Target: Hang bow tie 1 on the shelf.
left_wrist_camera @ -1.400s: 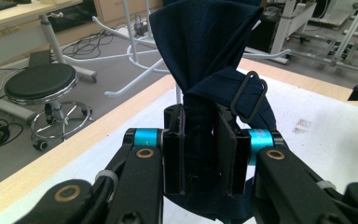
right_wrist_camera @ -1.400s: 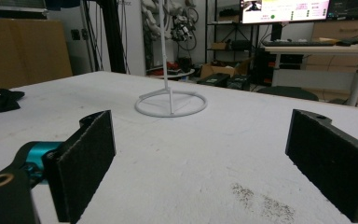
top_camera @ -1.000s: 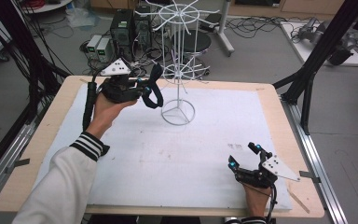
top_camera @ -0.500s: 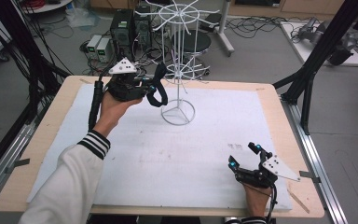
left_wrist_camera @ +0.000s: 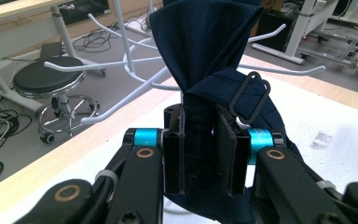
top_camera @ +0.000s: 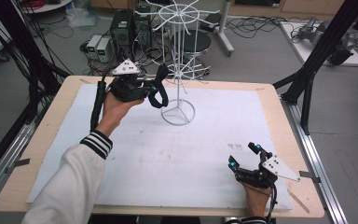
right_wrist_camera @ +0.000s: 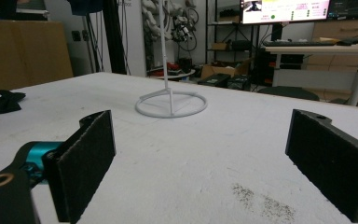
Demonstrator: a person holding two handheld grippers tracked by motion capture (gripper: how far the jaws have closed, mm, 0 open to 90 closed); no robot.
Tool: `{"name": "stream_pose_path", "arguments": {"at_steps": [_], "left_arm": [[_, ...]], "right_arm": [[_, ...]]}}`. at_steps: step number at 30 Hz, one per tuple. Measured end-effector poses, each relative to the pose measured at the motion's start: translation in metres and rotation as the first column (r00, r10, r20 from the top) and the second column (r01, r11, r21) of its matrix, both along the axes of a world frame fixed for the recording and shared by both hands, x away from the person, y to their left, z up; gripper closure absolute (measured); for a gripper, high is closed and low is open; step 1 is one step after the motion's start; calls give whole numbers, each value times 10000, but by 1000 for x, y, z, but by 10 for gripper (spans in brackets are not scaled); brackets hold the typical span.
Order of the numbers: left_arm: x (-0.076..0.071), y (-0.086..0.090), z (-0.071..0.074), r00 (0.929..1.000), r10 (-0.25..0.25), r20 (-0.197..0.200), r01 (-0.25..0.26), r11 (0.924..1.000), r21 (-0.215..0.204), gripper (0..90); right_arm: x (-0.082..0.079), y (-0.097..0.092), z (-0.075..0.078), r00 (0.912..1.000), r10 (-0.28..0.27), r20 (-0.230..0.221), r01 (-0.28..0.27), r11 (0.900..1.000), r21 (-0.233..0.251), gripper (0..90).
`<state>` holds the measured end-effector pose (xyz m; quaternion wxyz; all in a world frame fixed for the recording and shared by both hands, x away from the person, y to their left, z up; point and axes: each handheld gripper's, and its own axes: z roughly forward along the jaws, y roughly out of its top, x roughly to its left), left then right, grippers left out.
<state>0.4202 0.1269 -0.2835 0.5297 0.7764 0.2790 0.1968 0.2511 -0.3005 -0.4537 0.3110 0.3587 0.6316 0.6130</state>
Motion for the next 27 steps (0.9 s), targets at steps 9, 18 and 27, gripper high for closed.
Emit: {"name": "stream_pose_path", "arguments": {"at_steps": [9,18,27], "left_arm": [[-2,0,2,10000,-38,65,39,10000,-4,740],[0,0,1,10000,-49,25,49,10000,-42,740],[0,0,7,10000,-18,96,17,10000,66,740]], "right_arm": [[0,0,0,10000,-9,-12,9,10000,6,75],[0,0,0,10000,9,-57,-9,10000,25,75],[0,0,0,10000,27,-22,-27,10000,8,75]]}}
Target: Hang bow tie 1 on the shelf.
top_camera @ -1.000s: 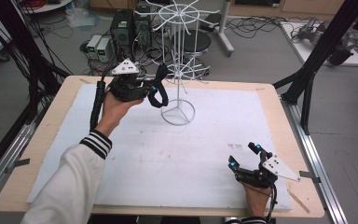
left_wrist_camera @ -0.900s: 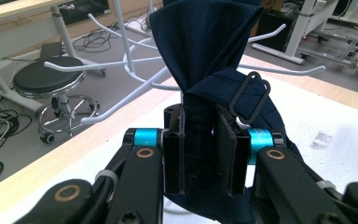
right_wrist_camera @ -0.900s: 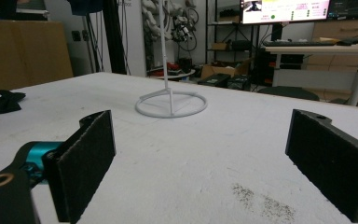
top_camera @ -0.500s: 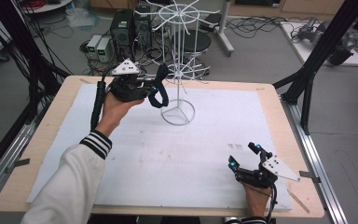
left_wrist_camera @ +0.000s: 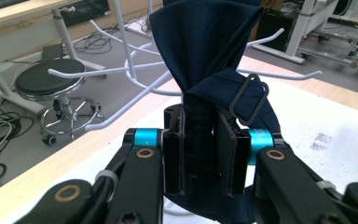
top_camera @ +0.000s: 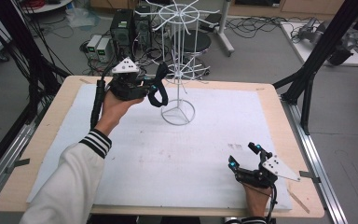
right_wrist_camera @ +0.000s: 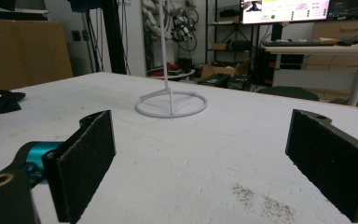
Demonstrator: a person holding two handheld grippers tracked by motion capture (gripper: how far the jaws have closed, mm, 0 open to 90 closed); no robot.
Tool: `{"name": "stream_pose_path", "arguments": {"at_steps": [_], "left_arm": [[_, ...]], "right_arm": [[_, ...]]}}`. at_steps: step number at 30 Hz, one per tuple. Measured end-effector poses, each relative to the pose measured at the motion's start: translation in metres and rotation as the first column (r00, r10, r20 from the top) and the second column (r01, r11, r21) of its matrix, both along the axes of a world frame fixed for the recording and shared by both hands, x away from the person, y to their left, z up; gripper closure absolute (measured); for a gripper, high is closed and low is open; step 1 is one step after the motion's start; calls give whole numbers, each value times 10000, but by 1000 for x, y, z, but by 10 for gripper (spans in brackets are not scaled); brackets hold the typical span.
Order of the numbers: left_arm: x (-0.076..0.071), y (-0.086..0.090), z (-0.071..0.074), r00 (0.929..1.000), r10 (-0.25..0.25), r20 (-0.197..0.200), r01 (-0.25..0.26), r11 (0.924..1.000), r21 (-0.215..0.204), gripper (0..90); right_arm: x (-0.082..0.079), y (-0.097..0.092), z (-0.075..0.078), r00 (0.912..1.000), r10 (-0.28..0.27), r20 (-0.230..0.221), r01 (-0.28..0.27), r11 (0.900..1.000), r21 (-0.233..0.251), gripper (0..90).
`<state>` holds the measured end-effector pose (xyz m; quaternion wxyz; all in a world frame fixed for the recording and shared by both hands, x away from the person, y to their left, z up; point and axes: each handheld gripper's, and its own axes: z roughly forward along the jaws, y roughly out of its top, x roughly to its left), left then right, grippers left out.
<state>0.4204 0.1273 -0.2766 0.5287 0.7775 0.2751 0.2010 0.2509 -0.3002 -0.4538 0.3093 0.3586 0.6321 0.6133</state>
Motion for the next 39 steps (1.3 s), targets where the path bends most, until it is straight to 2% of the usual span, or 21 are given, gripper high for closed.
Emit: {"name": "stream_pose_path", "arguments": {"at_steps": [12,14,15,23,39], "left_arm": [[6,-1,3,9998,102,-158,-105,9997,-219,740],[6,-2,5,9999,83,-110,-85,9999,-149,740],[6,-3,5,9999,77,-84,-78,9999,-131,740],[9,-9,8,9996,185,-197,-183,9998,77,740],[14,-18,16,9958,448,-795,-399,9972,633,736]], "right_arm": [[0,0,0,10000,-4,-6,4,10000,22,75],[0,-1,0,10000,-49,62,49,10000,-40,75],[0,0,0,10000,-17,-41,17,10000,28,75],[0,-1,0,10000,-46,49,46,10000,-19,75],[0,-1,0,10000,-30,42,30,10000,49,75]]}}
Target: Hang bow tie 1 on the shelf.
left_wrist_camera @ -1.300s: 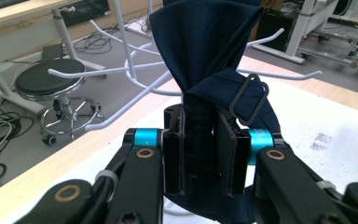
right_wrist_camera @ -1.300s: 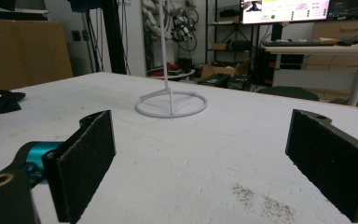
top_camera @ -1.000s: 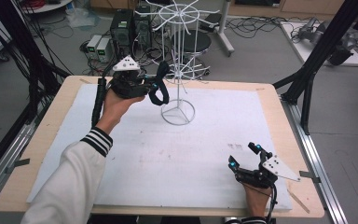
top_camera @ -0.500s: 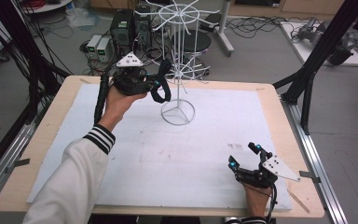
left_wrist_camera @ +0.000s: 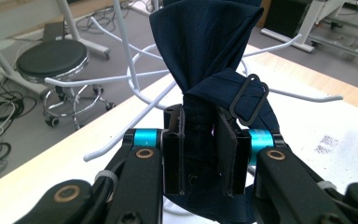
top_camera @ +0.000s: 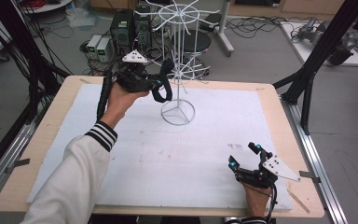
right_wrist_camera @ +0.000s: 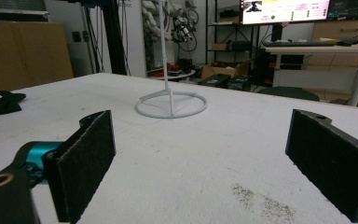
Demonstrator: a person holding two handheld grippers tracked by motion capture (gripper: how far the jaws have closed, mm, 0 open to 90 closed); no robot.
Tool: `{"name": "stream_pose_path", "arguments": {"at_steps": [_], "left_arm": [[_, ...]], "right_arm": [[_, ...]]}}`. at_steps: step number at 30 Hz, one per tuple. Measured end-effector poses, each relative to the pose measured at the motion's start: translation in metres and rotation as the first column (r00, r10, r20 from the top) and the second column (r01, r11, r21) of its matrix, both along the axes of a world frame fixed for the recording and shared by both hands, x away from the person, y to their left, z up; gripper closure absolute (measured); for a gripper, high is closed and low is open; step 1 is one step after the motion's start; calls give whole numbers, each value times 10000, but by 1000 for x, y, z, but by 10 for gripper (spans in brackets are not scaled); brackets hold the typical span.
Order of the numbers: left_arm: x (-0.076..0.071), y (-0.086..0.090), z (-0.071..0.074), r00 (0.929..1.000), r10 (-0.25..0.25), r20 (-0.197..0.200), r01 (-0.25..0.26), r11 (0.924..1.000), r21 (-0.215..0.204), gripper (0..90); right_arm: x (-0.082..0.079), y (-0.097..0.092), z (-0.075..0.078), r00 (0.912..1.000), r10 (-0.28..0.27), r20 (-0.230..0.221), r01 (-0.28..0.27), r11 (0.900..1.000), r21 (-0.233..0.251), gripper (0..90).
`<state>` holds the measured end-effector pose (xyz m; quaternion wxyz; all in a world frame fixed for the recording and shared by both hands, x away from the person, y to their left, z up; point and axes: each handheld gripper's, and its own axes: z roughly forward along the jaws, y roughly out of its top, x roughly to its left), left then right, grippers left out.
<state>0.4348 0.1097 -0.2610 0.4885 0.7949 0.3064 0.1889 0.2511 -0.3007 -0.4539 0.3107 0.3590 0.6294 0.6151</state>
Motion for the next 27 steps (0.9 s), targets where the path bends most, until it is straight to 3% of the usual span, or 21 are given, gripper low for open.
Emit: {"name": "stream_pose_path", "arguments": {"at_steps": [7,16,22,27], "left_arm": [[0,-1,2,9999,79,-73,-78,9998,155,714],[0,-2,4,9992,363,-196,-359,9992,194,557],[-1,1,7,9994,276,-211,-280,9994,-179,439],[-5,3,10,9999,126,40,-124,9992,-386,353]], "right_arm": [[0,0,0,10000,-5,7,5,10000,-28,75],[0,0,0,10000,-10,-2,10,10000,-15,75],[0,0,0,10000,-8,3,8,10000,-19,75],[0,0,0,10000,-26,13,26,10000,-42,75]]}}
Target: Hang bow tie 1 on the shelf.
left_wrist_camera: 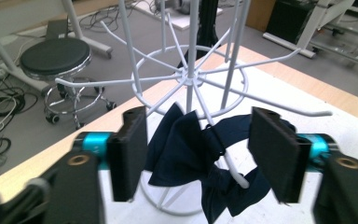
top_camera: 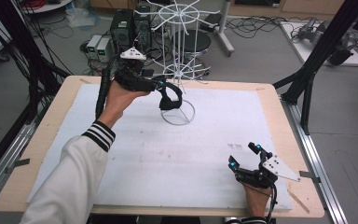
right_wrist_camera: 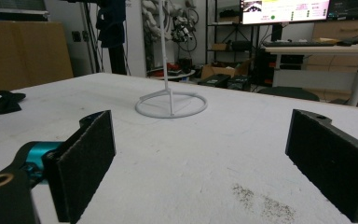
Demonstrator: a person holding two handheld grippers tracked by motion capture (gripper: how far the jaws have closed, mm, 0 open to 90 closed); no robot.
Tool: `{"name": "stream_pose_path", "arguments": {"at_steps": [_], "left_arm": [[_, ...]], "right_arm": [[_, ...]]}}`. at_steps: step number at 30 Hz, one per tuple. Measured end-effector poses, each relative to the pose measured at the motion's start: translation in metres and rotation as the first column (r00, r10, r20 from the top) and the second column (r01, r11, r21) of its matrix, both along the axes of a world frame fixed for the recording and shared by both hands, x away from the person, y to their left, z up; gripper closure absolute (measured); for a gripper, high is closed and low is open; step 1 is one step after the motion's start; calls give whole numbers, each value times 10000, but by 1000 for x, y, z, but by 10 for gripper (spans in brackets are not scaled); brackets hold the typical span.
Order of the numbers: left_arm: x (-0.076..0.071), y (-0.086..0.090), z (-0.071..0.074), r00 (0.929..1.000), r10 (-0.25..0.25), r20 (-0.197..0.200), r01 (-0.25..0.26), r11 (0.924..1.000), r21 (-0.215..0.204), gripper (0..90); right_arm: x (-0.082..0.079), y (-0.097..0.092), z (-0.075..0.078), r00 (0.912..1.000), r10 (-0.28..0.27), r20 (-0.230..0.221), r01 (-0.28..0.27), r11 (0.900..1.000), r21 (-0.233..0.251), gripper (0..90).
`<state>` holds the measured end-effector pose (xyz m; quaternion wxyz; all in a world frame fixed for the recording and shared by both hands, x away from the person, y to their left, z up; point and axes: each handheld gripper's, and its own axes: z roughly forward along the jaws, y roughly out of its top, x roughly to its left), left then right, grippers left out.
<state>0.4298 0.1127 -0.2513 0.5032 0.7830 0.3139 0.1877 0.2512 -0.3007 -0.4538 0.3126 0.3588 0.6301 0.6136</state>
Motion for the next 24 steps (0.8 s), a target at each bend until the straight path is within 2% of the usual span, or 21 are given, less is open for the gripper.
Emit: {"name": "stream_pose_path", "arguments": {"at_steps": [4,7,10,14,22,24], "left_arm": [[-6,4,1,9990,-198,399,207,9995,-228,273],[-11,11,1,9960,-218,861,254,9988,-407,224],[-18,19,0,9928,-342,1148,410,9975,-571,208],[-30,30,-2,9853,-416,1656,595,9927,-1045,203],[-48,52,-7,9768,-553,2068,774,9919,-1005,198],[-52,58,-8,9769,-585,2055,801,9919,-982,198]], "right_arm": [[0,0,0,10000,21,-18,-21,10000,27,75],[0,0,0,10000,-6,-1,6,10000,-17,75],[-1,1,0,10000,27,-77,-27,10000,24,75],[-1,1,0,10000,11,-64,-11,10000,20,75],[-1,1,0,10000,-7,-20,7,10000,-10,75],[-2,1,0,10000,-9,-8,9,10000,-8,75]]}}
